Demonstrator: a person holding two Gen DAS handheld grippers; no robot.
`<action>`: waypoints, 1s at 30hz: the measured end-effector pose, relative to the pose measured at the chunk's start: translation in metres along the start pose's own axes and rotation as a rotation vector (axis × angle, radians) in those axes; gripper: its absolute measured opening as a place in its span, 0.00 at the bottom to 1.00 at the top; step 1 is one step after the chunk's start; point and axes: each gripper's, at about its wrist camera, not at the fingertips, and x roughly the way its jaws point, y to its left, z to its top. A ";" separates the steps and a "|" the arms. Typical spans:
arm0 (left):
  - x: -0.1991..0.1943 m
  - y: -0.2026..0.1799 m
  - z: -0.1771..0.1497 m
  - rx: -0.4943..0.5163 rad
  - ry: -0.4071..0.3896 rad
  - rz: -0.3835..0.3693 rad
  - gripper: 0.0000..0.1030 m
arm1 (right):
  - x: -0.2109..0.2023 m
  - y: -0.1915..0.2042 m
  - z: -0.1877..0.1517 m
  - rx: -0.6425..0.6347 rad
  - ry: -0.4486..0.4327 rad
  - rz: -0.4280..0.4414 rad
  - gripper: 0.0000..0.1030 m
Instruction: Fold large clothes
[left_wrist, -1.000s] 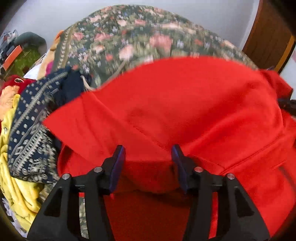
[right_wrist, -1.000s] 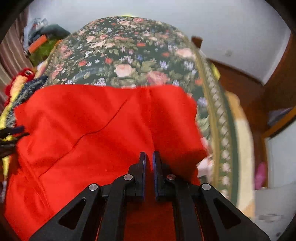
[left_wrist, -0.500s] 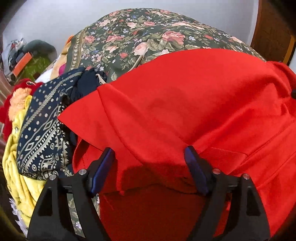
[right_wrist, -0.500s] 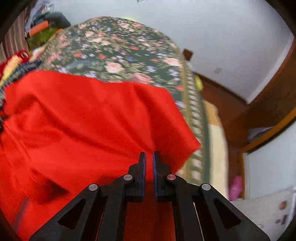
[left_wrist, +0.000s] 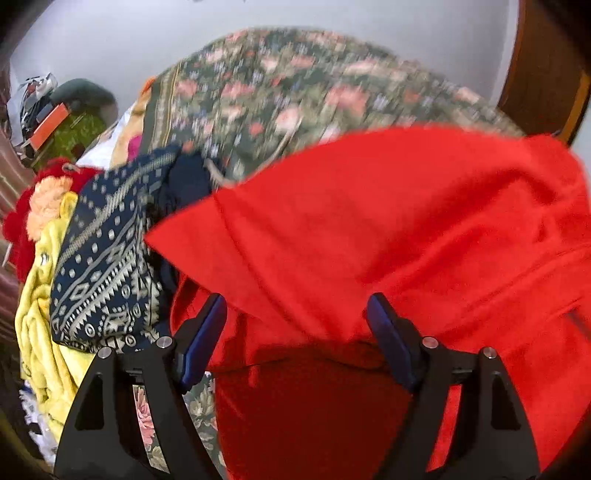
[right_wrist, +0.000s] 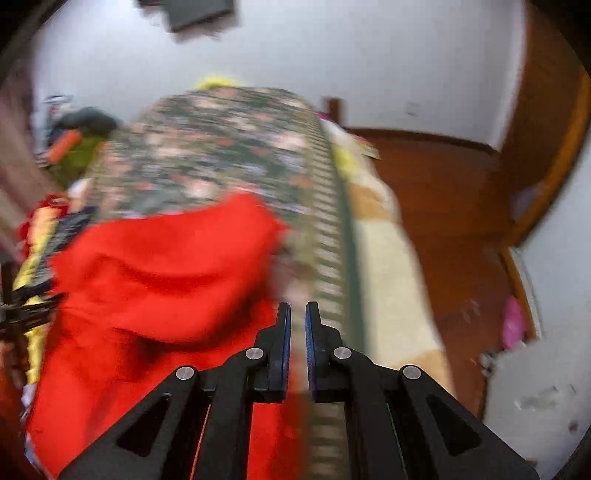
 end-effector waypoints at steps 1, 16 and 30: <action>-0.008 -0.002 0.003 0.001 -0.020 -0.018 0.77 | -0.002 0.016 0.001 -0.024 -0.005 0.036 0.03; 0.034 -0.039 -0.011 0.047 0.065 -0.089 0.84 | 0.105 0.154 -0.030 -0.519 0.193 -0.073 0.03; 0.034 -0.043 -0.014 0.069 0.043 -0.046 0.84 | 0.088 0.103 -0.036 -0.434 0.182 -0.292 0.03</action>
